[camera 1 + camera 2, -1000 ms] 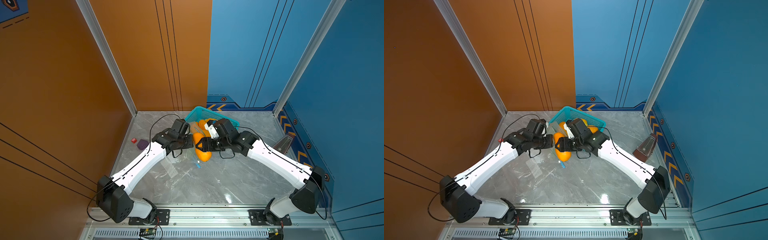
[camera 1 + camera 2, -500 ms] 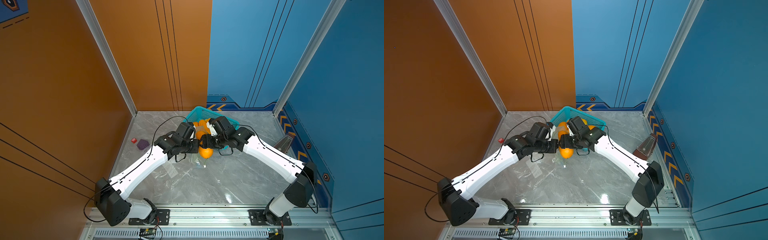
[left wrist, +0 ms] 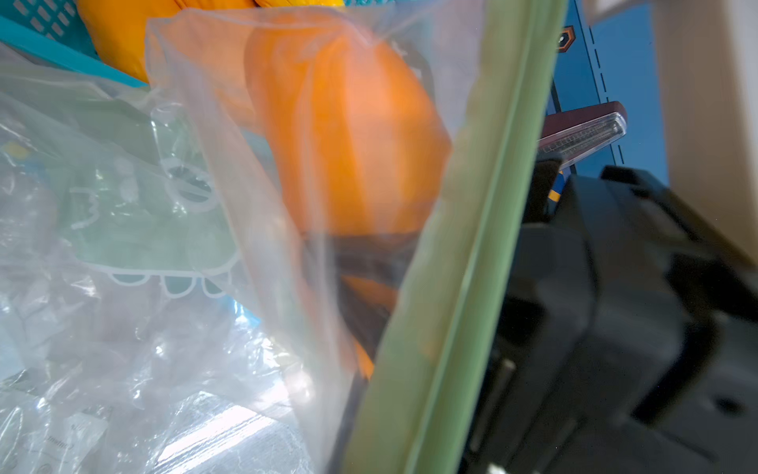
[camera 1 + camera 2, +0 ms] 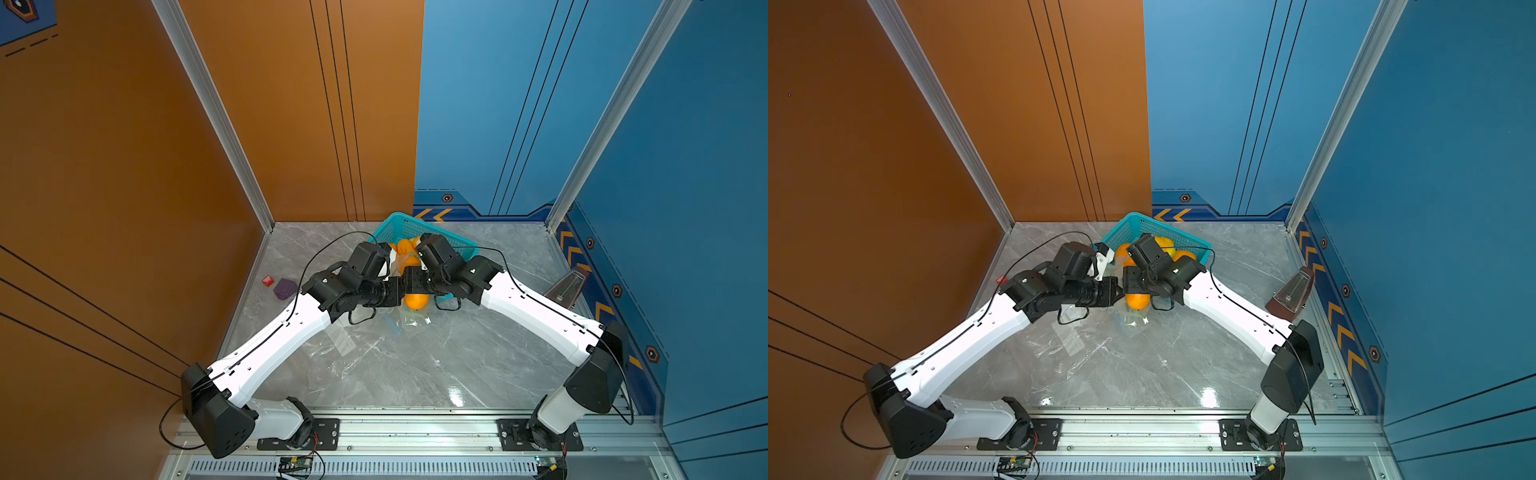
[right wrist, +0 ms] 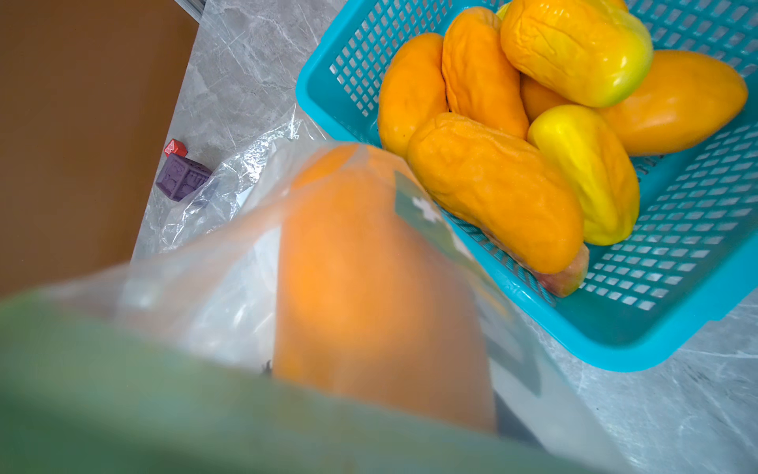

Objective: Place the mango in a zip-top bag and seal the zipper
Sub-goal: Place the mango in the zipper food storage bag, then pick up the mango from the basket.

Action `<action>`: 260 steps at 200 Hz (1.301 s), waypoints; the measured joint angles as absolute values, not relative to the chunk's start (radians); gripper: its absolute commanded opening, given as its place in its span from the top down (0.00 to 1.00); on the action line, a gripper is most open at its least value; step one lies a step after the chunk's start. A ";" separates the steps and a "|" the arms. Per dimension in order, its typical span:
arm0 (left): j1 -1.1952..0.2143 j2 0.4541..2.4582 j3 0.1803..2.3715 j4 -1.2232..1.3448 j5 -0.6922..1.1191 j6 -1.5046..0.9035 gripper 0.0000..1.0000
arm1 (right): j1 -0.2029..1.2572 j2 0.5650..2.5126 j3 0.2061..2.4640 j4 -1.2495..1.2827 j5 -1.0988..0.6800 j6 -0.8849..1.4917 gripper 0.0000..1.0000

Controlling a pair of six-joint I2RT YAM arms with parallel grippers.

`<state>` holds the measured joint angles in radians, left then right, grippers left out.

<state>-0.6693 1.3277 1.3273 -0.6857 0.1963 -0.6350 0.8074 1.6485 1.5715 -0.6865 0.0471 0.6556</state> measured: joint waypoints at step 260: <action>-0.558 1.307 1.240 -0.676 0.168 -0.682 1.00 | 0.644 1.282 1.588 -0.810 0.136 0.555 0.14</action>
